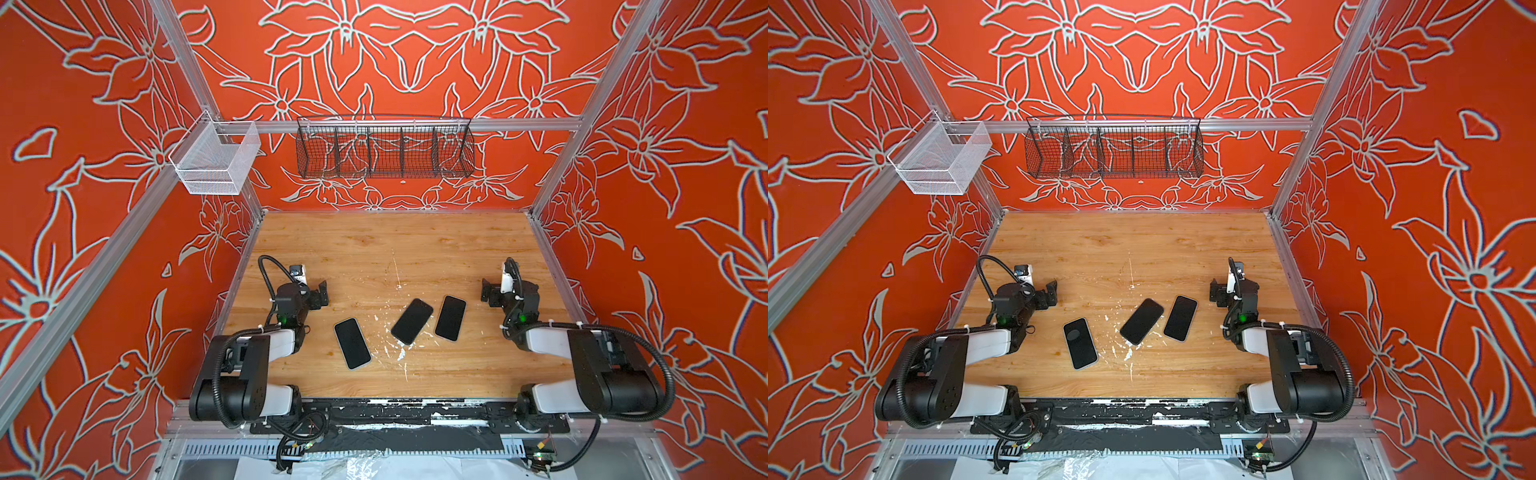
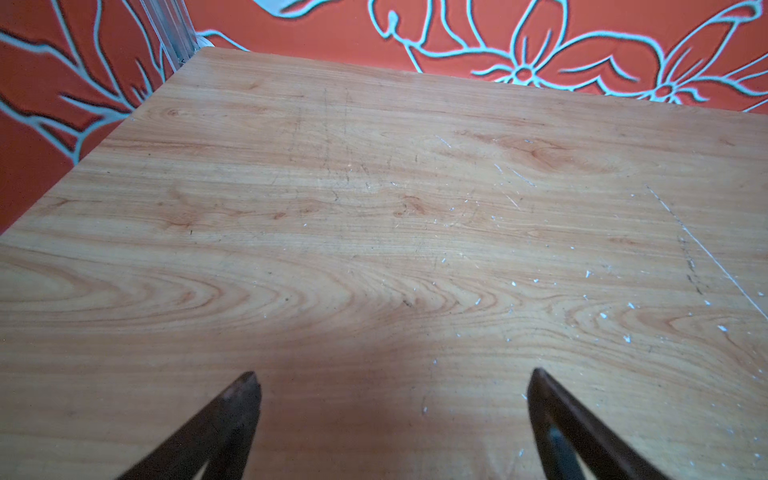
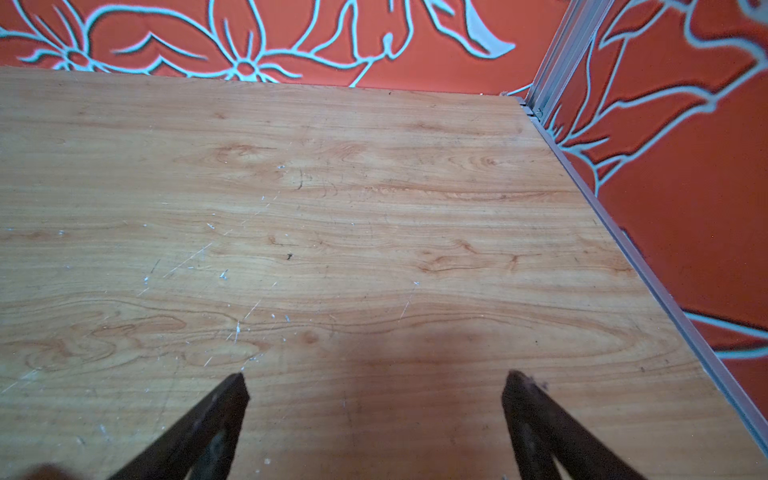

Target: Take the phone out of the phone case

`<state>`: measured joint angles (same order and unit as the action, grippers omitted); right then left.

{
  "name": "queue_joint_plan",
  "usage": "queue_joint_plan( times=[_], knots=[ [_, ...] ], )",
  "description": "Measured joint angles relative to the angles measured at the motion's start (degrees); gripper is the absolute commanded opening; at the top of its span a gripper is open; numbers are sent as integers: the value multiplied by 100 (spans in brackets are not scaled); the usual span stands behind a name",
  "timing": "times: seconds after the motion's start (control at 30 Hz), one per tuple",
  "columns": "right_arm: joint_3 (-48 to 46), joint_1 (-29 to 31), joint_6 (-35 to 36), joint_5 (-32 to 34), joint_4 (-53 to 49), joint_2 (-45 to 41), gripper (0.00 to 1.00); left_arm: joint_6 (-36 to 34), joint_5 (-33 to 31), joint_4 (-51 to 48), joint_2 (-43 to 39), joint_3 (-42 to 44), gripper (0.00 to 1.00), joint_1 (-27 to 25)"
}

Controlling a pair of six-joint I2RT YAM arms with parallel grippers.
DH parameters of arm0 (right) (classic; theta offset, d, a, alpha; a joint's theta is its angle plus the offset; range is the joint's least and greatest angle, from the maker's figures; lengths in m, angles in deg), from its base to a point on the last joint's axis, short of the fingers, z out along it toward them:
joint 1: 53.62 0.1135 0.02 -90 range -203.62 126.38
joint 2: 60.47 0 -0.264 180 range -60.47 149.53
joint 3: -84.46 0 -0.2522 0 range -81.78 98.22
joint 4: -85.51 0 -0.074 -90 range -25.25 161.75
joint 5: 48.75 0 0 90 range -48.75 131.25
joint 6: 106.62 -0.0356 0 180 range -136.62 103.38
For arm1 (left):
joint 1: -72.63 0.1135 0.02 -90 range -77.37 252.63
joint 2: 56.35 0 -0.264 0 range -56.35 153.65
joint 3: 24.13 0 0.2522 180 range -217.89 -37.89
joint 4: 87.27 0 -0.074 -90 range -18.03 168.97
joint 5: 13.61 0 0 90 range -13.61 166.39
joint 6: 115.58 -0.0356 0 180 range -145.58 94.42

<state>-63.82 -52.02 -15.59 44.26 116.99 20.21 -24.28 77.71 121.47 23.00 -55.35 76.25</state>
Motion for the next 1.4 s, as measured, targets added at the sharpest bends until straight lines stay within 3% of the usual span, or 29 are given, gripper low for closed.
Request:
queue_joint_plan(
  times=[0.93, 1.03, 1.13, 1.23, 1.4],
  knots=[
    [0, 0, -2, 0, -2, 0, 98, 0, -22, -4, 0, -2, 97, -26],
    [0, 0, -2, 0, 0, 0, 98, 17, -275, -105, -48, -13, 97, -111],
    [109, 0, -4, -2, -356, -85, 98, 203, -931, -1283, -568, -385, 97, -348],
    [632, 0, -63, -13, -1405, -463, 98, 787, -1397, -2728, -1150, -1401, 97, -437],
    [1707, 0, -549, -195, -2959, -1211, 98, 1893, -1309, -4605, -1818, -3145, 97, -437]
  ],
)
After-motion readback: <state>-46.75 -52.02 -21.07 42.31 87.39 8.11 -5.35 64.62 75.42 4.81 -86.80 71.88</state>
